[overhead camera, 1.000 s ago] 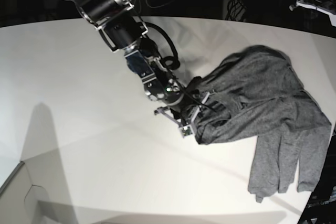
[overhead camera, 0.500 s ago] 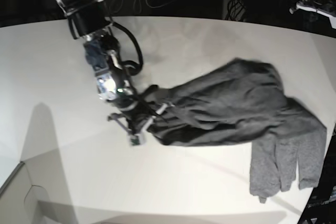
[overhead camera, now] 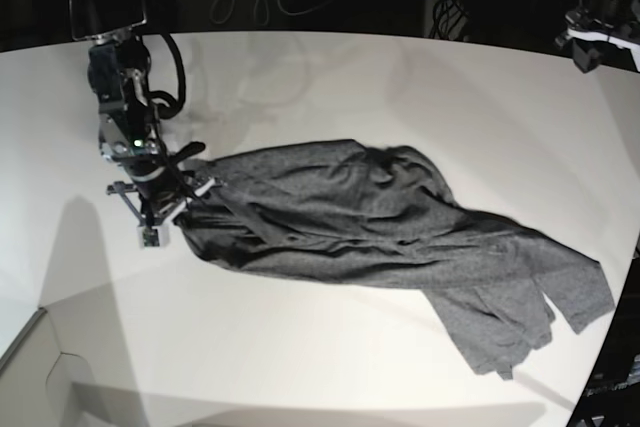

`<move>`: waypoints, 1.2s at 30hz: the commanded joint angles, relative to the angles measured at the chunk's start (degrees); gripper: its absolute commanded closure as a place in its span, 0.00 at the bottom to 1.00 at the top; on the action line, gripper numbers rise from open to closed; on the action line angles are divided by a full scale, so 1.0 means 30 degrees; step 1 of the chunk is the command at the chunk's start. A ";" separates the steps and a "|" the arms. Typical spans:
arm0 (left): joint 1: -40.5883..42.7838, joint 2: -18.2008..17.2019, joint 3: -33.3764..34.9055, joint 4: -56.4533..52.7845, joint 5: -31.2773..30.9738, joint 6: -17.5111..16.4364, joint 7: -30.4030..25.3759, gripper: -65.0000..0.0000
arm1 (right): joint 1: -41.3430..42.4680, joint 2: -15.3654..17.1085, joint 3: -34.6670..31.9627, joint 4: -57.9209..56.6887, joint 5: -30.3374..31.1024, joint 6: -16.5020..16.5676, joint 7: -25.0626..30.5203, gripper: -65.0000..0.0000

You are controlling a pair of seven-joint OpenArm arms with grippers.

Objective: Layout the t-shirt on the table in an organized manner, then fold the t-shirt properly
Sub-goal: 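Drag the grasped shirt with the right gripper away from the heap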

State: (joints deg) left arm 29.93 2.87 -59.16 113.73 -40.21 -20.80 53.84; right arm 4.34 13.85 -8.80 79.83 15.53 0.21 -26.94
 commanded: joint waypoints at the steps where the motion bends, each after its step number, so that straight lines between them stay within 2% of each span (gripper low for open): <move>1: 0.0000 -0.0182 -0.0076 0.0346 -0.0444 0.0002 -0.0293 1.00 | 0.0034 0.0117 0.0310 0.0364 0.0084 0.0033 0.0408 1.00; 8: 0.0088 -0.0211 0.0539 0.0346 -0.0444 0.0002 -0.0293 1.00 | -0.0347 0.0000 0.1511 0.0393 0.0054 0.0033 0.0203 1.00; 12: 0.0176 -0.0182 0.0510 0.0316 -0.0444 0.0002 -0.0293 1.00 | -0.0289 -0.0029 0.2185 0.1008 0.0054 0.0033 -0.1526 1.00; 17: 0.0235 -0.0182 0.0481 0.0316 -0.0444 0.0002 -0.0293 1.00 | -0.0318 -0.0059 0.2390 0.1770 0.0054 0.0033 -0.2552 1.00; 20: 0.0352 -0.0152 0.0481 0.0316 -0.0444 0.0002 -0.0293 1.00 | -0.0259 -0.0059 0.2390 0.1799 0.0025 0.0004 -0.2727 0.88; 25: 0.0498 -0.0152 0.0481 0.0346 -0.0444 0.0002 -0.0293 1.00 | -0.0318 0.0088 0.2390 0.1799 0.0025 0.0004 -0.2815 0.55; 27: 0.0616 -0.0152 0.0481 0.0316 -0.0444 0.0002 -0.0293 1.00 | -0.0230 0.0117 0.2390 0.1829 0.0025 0.0004 -0.2786 0.46; 33: 0.0792 -0.0152 0.0481 0.0316 -0.0444 0.0002 -0.0293 1.00 | 0.0620 0.0322 0.2156 0.1741 0.0025 0.0063 -0.1848 0.43; 36: 0.1085 -0.0152 0.0451 0.0346 -0.0444 0.0002 -0.0293 1.00 | 0.1733 0.0322 0.0954 0.1213 -0.0004 0.0063 -0.1936 0.43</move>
State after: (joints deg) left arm 32.38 2.83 -57.32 113.73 -40.71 -20.80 53.74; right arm 8.40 14.63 -6.11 82.65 15.35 0.21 -33.87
